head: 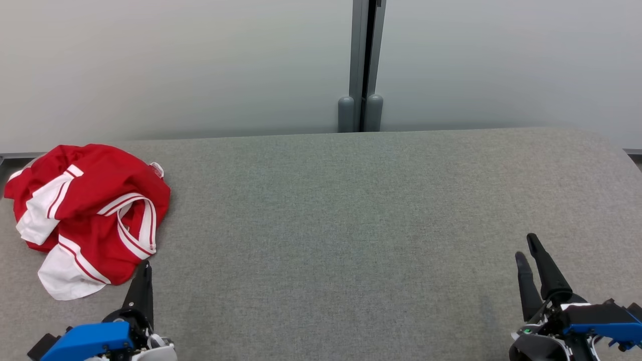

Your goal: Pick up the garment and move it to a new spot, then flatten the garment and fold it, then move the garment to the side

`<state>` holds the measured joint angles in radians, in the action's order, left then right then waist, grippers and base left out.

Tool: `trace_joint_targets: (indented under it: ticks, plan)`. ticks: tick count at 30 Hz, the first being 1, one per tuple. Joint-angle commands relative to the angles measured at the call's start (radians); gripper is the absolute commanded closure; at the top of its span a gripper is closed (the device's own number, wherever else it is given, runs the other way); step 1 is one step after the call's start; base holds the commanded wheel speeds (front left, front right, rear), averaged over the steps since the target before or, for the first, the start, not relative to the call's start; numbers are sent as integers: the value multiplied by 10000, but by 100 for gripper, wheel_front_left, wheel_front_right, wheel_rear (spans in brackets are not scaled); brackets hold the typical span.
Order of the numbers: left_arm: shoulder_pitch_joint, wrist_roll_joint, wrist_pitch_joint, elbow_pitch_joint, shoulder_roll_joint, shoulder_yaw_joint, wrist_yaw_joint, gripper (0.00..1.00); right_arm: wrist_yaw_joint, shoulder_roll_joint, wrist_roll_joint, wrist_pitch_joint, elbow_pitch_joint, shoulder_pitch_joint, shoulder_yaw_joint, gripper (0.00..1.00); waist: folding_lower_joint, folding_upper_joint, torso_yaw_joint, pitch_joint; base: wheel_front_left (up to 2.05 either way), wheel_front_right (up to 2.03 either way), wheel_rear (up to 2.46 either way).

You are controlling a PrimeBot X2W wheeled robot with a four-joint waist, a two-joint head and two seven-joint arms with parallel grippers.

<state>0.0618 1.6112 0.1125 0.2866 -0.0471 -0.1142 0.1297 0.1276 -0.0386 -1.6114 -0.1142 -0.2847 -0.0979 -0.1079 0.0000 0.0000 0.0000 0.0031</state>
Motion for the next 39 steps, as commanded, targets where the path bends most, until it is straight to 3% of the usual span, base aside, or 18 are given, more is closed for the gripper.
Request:
trace_joint_targets:
  ticks: [1, 18, 39]
  plan:
    - [87, -30, -73, -105, -12, 88, 0, 0, 10, -14, 34, 76, 84, -36, 50, 0, 0, 0, 0, 0, 0, 0, 0]
    - [20, -1004, -894, -586, -24, 826, -135, 0, 18, -42, 1156, 901, 320, 178, 278, 0, 0, 0, 1, 5, 0, 0, 0]
    - [38, -5608, -1715, -1405, -35, 1513, -828, 0, 28, -73, 6136, 1725, 1242, 440, 455, 0, 0, 0, 20, 17, 0, 0, 0]
